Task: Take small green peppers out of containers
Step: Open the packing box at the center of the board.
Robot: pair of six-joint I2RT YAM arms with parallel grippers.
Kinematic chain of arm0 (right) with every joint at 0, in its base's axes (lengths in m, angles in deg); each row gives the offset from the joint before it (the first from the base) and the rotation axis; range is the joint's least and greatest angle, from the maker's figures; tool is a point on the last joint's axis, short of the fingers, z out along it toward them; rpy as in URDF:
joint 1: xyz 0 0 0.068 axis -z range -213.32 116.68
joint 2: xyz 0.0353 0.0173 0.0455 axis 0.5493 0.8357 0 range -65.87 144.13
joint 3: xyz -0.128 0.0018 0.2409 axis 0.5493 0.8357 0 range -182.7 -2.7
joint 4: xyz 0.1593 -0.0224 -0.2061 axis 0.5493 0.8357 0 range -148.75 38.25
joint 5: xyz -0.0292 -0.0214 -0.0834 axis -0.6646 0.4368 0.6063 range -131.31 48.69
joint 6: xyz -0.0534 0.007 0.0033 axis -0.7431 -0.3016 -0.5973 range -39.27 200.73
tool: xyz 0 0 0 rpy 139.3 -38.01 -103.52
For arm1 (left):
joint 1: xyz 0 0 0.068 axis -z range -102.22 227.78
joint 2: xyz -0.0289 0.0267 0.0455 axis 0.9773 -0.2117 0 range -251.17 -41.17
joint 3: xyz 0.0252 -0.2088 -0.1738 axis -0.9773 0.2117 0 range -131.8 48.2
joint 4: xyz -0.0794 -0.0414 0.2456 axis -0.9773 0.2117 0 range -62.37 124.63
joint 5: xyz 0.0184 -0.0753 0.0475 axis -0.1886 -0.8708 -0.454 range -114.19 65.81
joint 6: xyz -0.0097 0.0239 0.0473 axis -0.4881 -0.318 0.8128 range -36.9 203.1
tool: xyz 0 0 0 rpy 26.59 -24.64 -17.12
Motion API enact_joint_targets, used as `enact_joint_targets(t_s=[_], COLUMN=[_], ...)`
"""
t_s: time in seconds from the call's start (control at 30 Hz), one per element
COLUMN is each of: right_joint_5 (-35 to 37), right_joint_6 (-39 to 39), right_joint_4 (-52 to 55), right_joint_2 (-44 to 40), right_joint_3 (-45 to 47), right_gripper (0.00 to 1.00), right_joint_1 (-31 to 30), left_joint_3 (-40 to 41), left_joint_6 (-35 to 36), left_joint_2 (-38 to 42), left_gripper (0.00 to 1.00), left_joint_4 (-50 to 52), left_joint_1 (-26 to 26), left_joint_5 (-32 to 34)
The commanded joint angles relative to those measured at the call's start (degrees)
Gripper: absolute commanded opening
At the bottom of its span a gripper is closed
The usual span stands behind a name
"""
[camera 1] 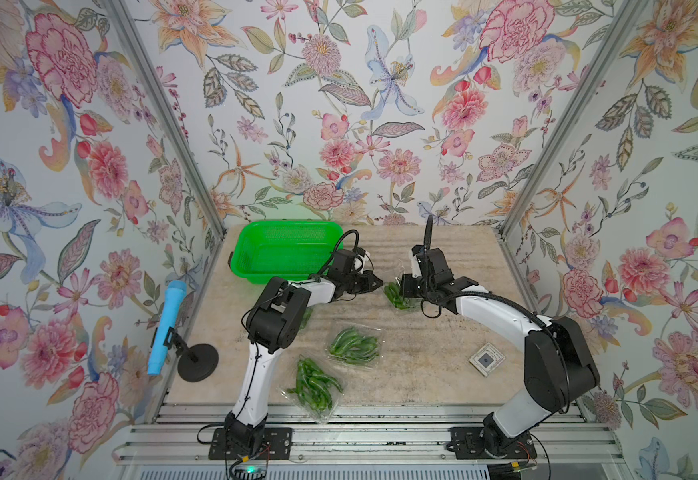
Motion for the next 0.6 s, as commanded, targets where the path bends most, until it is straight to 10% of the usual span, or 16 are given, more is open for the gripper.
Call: enact_joint_targets(t_s=[0.0, 0.57], right_joint_5=[-3.49, -7.4], right_joint_6=[2.74, -2.35], right_joint_4=[-4.06, -2.54], right_joint_2=[-1.55, -0.12], right_joint_3=[2.18, -2.19], right_gripper=[0.0, 0.17], right_joint_1=[1.48, 8.59], left_joint_3=[-0.76, -1.45], left_joint_6=[1.83, 3.99], left_joint_2=[-1.14, 0.8], left_gripper=[0.16, 0.25], left_joint_4=[3.38, 6.8], left_joint_1=[-0.09, -2.18], left_joint_5=[2.53, 3.57])
